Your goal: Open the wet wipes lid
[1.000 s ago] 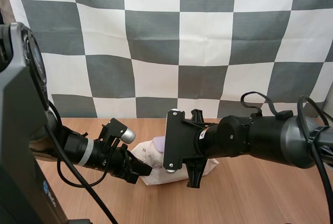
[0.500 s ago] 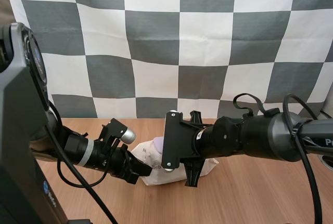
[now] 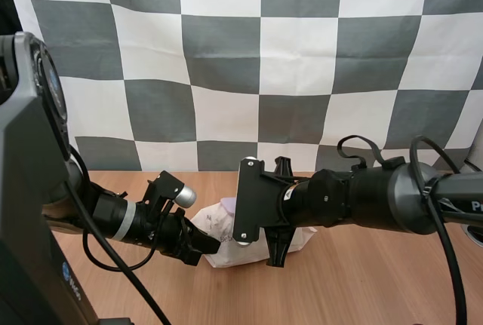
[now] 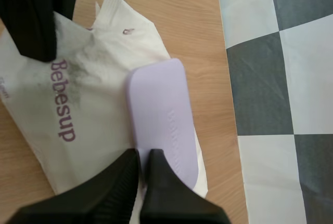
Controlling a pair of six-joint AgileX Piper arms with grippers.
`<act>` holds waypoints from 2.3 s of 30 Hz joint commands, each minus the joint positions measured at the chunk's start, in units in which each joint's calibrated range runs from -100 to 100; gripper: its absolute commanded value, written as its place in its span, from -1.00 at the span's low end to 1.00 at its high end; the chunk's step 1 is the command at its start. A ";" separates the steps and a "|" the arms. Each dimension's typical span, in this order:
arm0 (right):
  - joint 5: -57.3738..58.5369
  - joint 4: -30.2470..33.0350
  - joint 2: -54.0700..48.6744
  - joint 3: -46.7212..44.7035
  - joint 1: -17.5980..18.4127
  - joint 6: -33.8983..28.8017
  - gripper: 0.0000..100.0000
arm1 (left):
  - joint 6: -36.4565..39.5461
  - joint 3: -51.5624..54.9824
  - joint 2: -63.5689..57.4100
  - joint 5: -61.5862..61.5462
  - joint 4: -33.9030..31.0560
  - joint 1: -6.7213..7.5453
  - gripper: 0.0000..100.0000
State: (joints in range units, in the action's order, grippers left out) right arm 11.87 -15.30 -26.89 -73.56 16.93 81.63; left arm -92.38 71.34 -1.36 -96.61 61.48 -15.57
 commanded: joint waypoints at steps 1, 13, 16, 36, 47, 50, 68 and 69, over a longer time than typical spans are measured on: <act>-0.58 0.00 0.03 0.03 -0.02 -0.02 -1.00 | -1.00 0.03 0.04 -0.07 -0.06 0.03 -1.00; -2.88 0.23 0.03 2.81 -0.02 -0.02 -1.00 | -1.00 0.03 0.04 2.20 -1.49 0.03 -1.00; -3.58 0.23 0.03 3.59 -0.02 -0.02 -1.00 | -1.00 0.03 0.04 2.20 -1.49 0.03 -1.00; -10.36 0.47 0.03 3.63 -0.02 -0.02 -1.00 | -1.00 0.03 0.04 5.36 -2.38 0.03 -1.00; -15.17 0.38 0.03 3.63 -0.02 -0.02 -1.00 | -1.00 2.09 0.04 8.12 -5.35 0.03 -1.00; -15.54 0.38 0.42 3.63 -0.02 -0.02 -1.00 | -1.00 2.54 0.04 9.70 -5.64 0.03 -1.00; 23.04 9.34 -5.67 3.49 -0.96 -8.81 -1.00 | -1.00 2.07 0.04 9.41 -3.35 0.03 -1.00; 23.71 9.91 -5.67 3.49 -0.96 -9.61 -1.00 | -1.00 2.07 0.04 9.21 -3.68 0.03 -1.00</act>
State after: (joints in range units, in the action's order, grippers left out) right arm 30.50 -7.75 -32.53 -69.99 16.01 74.78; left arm -92.38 73.51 -1.26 -87.15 58.16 -15.57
